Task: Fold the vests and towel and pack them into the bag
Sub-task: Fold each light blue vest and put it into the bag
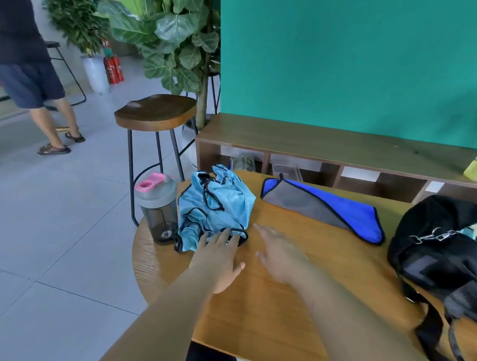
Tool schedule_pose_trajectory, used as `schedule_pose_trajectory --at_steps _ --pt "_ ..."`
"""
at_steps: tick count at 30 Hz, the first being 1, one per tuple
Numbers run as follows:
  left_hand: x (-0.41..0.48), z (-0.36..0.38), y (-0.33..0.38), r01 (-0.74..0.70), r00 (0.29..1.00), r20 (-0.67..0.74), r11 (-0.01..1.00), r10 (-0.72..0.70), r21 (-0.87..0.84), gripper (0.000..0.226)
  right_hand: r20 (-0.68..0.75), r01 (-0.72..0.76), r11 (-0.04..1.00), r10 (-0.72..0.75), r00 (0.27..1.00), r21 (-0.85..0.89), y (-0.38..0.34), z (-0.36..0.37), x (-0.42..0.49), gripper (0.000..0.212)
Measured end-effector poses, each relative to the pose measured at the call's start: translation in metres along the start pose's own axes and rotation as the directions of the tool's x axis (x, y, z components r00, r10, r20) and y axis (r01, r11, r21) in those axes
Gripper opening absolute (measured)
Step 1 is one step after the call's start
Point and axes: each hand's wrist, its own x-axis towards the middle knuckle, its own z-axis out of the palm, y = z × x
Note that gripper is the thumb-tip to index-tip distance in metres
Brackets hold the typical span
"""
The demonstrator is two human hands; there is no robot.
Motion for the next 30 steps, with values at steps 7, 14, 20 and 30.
schedule_pose_trajectory --at_steps 7,14,20,30 --pt "-0.024 0.033 0.002 -0.234 0.956 -0.198 0.969 0.216 -0.074 0.055 -0.077 -0.033 0.986 0.046 0.996 0.163 -0.013 0.029 0.030 0.053" --pt "-0.035 0.033 0.002 -0.011 0.940 -0.337 0.986 -0.045 -0.164 0.052 -0.196 -0.116 0.955 0.173 0.965 0.271 -0.009 0.051 0.043 0.027" --pt "-0.033 0.031 0.004 0.062 0.928 -0.362 0.995 -0.087 -0.080 0.059 -0.334 -0.049 0.625 0.480 0.811 0.779 -0.003 0.040 0.019 0.012" --pt "-0.035 0.038 0.001 -0.030 0.891 -0.454 0.996 -0.010 -0.081 0.054 -0.440 -0.079 0.758 0.456 0.773 0.647 0.011 0.054 -0.008 0.018"
